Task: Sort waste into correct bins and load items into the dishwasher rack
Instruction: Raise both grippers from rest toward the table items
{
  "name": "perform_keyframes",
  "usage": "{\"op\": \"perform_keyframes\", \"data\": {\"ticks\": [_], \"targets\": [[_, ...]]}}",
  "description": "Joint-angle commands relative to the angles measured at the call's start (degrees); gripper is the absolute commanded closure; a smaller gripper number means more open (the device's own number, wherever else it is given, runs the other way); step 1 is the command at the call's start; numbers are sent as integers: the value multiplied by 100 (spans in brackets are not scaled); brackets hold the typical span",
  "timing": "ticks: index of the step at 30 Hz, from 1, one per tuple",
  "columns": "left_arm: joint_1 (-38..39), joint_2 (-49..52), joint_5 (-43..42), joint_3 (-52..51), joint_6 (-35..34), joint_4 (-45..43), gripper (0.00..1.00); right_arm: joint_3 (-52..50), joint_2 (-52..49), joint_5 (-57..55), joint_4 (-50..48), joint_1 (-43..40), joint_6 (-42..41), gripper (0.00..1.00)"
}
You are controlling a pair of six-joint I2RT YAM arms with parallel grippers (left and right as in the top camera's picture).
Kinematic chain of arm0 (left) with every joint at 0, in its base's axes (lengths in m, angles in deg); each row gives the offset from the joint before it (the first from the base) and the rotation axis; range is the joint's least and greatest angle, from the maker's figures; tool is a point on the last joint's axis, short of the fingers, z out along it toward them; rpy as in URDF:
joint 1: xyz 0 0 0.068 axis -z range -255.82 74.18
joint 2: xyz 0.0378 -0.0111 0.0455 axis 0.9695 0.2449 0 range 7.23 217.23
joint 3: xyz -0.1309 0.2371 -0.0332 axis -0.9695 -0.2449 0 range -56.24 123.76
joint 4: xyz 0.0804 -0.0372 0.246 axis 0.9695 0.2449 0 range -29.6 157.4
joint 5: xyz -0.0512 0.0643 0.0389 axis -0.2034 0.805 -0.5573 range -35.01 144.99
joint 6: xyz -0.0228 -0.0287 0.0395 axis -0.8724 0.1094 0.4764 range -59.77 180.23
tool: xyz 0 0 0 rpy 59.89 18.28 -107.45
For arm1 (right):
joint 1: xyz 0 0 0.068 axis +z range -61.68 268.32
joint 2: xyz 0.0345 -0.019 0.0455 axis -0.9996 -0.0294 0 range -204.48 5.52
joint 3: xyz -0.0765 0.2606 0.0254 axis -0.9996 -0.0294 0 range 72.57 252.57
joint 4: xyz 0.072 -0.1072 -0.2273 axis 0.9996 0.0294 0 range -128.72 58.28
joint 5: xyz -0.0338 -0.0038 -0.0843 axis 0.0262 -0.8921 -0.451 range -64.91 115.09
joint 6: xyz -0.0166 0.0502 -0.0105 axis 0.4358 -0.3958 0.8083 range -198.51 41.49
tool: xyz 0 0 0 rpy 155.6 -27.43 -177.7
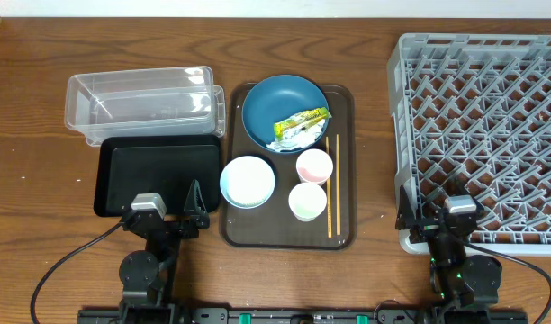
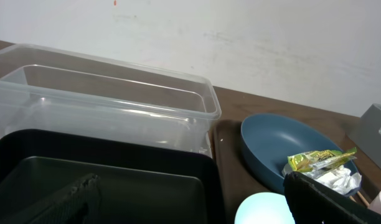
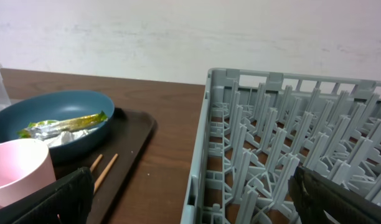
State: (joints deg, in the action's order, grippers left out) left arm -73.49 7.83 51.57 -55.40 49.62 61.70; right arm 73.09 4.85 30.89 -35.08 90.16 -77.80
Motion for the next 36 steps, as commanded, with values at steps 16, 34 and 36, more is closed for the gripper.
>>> {"op": "perform_keyframes", "data": {"ticks": [16, 34, 36], "targets": [[-28, -37, 50, -59, 50, 251, 4, -20, 13, 20, 2, 59, 87, 1], [-28, -37, 50, -59, 50, 243, 4, -20, 13, 22, -4, 59, -4, 1], [-28, -37, 7, -59, 48, 245, 4, -20, 13, 24, -4, 59, -125, 1]]}}
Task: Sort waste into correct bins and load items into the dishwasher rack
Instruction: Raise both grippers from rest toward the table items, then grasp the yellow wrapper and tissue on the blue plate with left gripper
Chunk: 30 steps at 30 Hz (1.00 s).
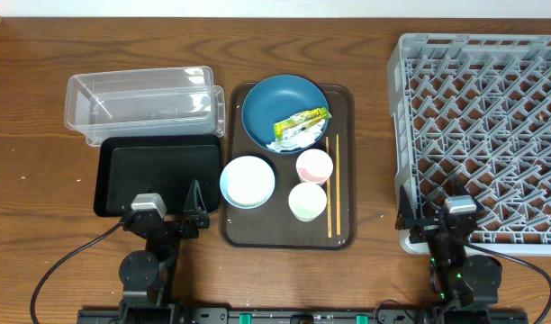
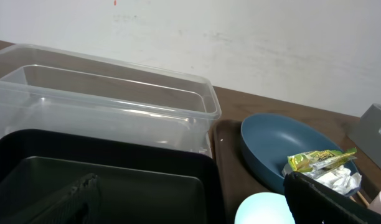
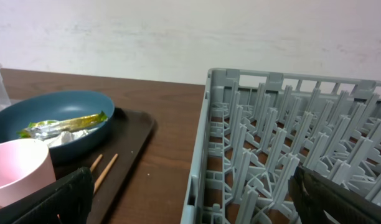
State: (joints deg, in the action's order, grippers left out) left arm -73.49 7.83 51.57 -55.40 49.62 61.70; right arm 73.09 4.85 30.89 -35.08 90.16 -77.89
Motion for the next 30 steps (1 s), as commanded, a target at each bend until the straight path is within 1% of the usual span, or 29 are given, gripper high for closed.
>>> {"op": "perform_keyframes", "data": {"ticks": [1, 5, 8, 10, 15, 17, 20, 22, 27, 30], "targets": [[-28, -37, -39, -57, 48, 234, 4, -20, 13, 24, -2, 59, -229, 1], [-28, -22, -37, 15, 48, 234, 4, 28, 11, 22, 0, 59, -535, 1], [-28, 116, -39, 260, 48, 275, 4, 162, -20, -98, 0, 59, -529, 1], [-28, 372, -37, 546, 48, 328, 4, 306, -116, -146, -2, 59, -529, 1], [-28, 1661, -39, 1572, 50, 874, 4, 938, -822, -155, 2, 59, -527, 1], [-28, 2326, -39, 2109, 50, 1270, 4, 1263, -1268, -153, 26, 59, -527, 1], [-28, 3351, -42, 3032, 50, 2092, 4, 1912, -2140, -151, 289, 59, -527, 1], [-28, 3965, -63, 3615, 52, 2677, 4, 2444, -2806, -149, 673, 59, -527, 1], [-28, 5342, 31, 5139, 103, 4524, 4, 3814, -4376, -149, 1980, 59, -365, 1], [-28, 5818, 153, 5700, 118, 5156, 4, 4367, -5051, -120, 2452, 44, -258, 1]]}}
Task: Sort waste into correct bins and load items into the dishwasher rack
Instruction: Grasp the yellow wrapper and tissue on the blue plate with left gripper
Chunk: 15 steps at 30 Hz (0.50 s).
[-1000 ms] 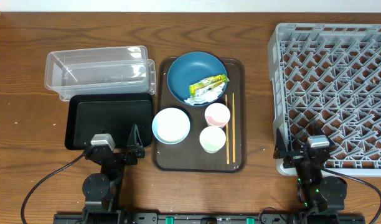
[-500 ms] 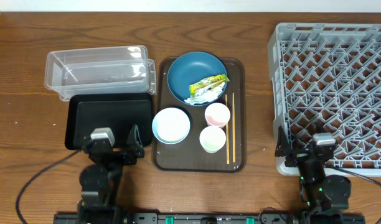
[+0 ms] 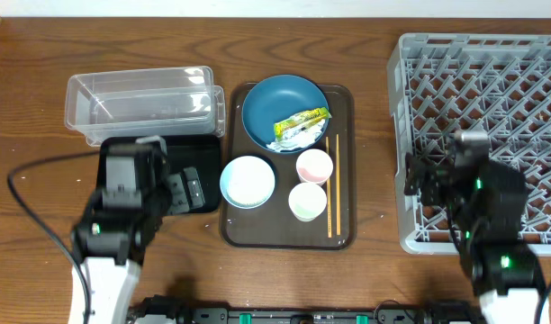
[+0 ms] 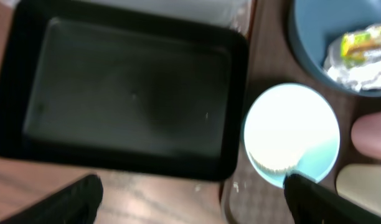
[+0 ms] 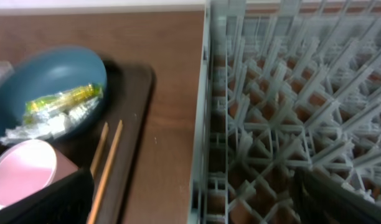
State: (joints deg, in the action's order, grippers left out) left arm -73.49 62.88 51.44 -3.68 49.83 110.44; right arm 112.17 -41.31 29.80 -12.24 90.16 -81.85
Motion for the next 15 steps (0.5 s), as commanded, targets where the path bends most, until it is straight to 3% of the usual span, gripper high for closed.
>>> {"op": "perform_keyframes", "data": {"ticks": [1, 5, 11, 15], "targets": [[-28, 420, 144, 643, 94, 417, 4, 599, -632, 92, 236, 42, 98, 1], [-28, 516, 4, 726, 31, 319, 4, 828, -977, 348, 306, 42, 59, 1], [-13, 697, -708, 745, -98, -940, 4, 828, -981, 348, 199, 44, 59, 1], [195, 1412, -758, 1086, 133, -1563, 7, 828, -981, 348, 205, 44, 59, 1]]}}
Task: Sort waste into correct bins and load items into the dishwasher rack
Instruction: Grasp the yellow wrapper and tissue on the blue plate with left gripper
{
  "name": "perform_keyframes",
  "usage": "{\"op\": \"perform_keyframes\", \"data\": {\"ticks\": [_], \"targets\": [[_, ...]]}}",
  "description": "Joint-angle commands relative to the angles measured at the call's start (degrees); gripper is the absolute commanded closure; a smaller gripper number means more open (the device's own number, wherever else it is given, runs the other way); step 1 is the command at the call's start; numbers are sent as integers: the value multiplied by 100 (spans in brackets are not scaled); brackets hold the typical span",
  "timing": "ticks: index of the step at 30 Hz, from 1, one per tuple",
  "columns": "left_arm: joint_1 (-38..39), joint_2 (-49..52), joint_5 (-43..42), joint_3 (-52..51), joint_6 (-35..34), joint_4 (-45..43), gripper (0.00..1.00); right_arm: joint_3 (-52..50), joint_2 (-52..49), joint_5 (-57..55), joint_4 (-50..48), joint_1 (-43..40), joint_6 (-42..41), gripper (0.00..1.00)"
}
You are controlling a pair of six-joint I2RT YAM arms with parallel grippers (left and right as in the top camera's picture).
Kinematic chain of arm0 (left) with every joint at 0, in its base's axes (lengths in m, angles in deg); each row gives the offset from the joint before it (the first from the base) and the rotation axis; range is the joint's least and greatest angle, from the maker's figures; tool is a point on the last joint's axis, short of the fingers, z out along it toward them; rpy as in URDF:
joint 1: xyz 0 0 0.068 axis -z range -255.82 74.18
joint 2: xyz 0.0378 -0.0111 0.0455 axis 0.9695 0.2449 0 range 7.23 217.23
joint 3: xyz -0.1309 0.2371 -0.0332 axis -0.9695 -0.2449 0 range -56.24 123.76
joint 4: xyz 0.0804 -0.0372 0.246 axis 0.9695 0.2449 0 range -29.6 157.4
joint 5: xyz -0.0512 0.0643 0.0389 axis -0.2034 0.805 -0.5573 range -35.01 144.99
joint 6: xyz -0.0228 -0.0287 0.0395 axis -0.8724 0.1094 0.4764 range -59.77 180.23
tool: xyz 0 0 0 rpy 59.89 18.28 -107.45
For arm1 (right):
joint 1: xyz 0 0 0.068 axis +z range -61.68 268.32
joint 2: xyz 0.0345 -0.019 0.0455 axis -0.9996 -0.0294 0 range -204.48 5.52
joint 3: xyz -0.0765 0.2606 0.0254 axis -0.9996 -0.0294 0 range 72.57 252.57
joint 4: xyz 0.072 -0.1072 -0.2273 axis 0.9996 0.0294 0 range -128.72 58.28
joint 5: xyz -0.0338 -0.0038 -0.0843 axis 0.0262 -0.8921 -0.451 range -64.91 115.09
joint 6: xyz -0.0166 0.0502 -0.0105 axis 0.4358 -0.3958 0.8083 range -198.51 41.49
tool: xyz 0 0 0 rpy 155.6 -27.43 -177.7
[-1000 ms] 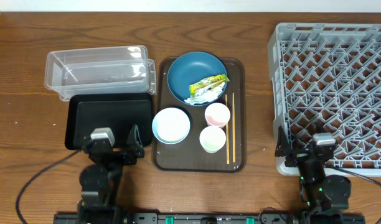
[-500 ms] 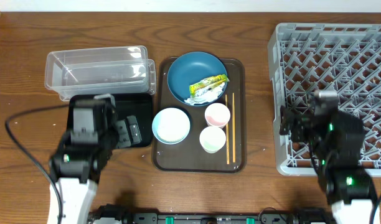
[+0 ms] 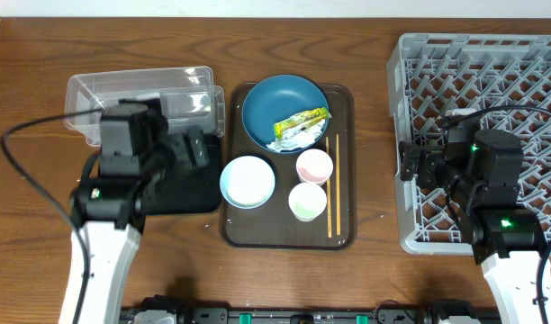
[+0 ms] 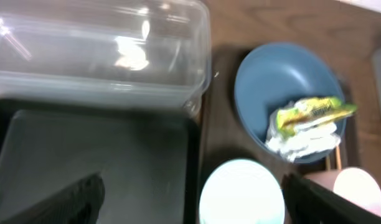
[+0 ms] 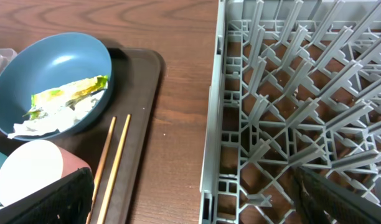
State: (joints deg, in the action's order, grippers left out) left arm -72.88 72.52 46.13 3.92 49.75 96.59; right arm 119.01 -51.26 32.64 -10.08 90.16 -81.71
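Note:
A brown tray (image 3: pixel 343 99) holds a blue bowl (image 3: pixel 275 103) with a green-yellow wrapper (image 3: pixel 302 119) and crumpled tissue (image 4: pixel 302 138), a white bowl (image 3: pixel 248 181), a pink cup (image 3: pixel 314 166), a pale green cup (image 3: pixel 307 202) and chopsticks (image 3: pixel 332 184). The grey dishwasher rack (image 3: pixel 492 81) stands at the right. My left gripper (image 4: pixel 192 198) hangs open over the black bin (image 3: pixel 158 193), beside the white bowl. Over the rack's left edge my right gripper (image 5: pixel 192 200) is open too. Neither holds anything.
A clear plastic bin (image 3: pixel 140 94) lies behind the black bin at the left. Bare wooden table (image 3: pixel 370 135) separates the tray from the rack. Cables trail from both arms toward the table's front edge.
My left arm has moved toward the back, from the middle of the black bin to its far edge by the clear bin. The right arm has shifted slightly back along the rack's left edge.
Both arms first rested low at the table's front edge, unmoved across two moments. Then they were raised, the left over the black bin and the right over the rack's left side. Now both are a little further back, still open and empty.

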Motion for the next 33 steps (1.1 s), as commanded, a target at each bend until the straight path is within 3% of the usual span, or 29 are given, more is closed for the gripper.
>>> {"op": "perform_keyframes", "data": {"ticks": [1, 7, 11, 21, 33], "targets": [[227, 695, -229, 492, 291, -258, 7, 144, 13, 63, -11, 44, 46, 1], [938, 2120, -229, 1515, 1547, -529, 7, 144, 13, 66, -9, 44, 46, 1], [1412, 2887, -236, 1633, 1996, -1106, 7, 144, 13, 63, -13, 44, 46, 1], [2085, 4271, -678, 1633, 2037, -1845, 7, 144, 13, 66, 28, 44, 46, 1], [2179, 5147, -673, 1631, 2035, -1917, 7, 144, 13, 63, 31, 44, 46, 1]]}}
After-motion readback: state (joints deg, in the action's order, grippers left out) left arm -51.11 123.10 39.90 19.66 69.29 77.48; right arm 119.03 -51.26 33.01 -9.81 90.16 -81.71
